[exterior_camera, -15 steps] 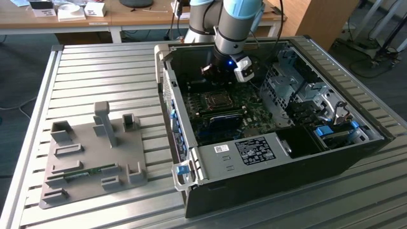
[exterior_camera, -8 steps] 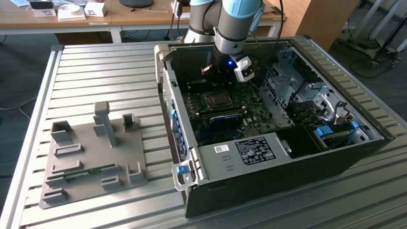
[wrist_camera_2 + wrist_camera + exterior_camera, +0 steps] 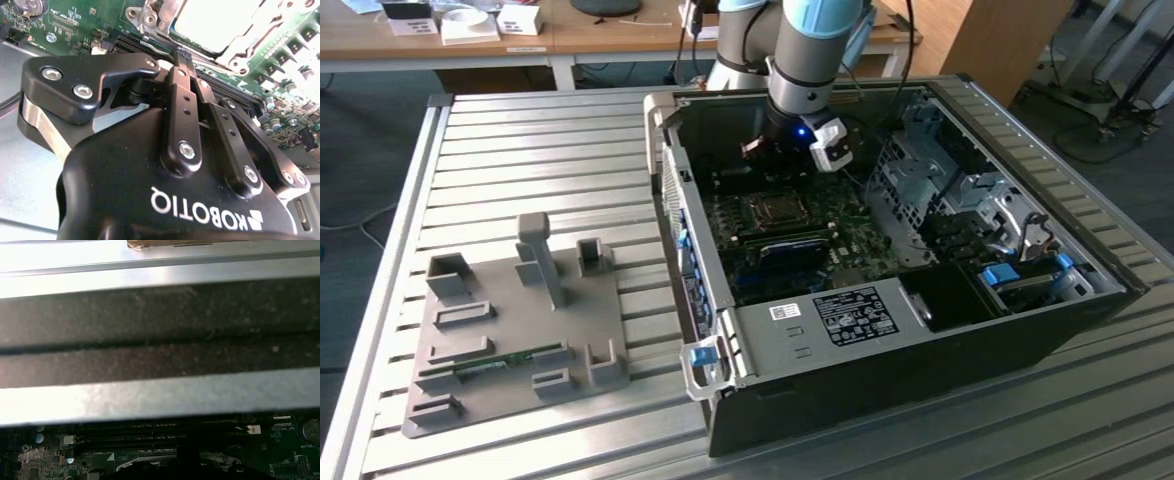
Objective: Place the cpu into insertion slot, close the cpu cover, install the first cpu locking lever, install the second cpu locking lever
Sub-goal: 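Install the first cpu locking lever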
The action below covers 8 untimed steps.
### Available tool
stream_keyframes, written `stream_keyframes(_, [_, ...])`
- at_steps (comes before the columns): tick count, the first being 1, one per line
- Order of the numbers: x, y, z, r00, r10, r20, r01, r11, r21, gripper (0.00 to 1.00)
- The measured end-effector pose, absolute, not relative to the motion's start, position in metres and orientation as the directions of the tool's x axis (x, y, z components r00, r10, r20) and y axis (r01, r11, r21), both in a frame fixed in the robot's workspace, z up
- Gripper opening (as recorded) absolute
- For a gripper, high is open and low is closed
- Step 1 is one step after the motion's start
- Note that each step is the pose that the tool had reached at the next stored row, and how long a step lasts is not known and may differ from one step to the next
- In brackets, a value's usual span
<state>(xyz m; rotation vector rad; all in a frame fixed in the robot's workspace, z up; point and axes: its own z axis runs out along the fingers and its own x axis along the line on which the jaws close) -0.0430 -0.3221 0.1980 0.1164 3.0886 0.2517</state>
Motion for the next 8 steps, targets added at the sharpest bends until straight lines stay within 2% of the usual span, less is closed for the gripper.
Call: stream_keyframes(8, [-0.0431, -0.3221, 0.2074, -0.996, 0.078, -0.034, 0.072, 0.984, 0.163, 0.11])
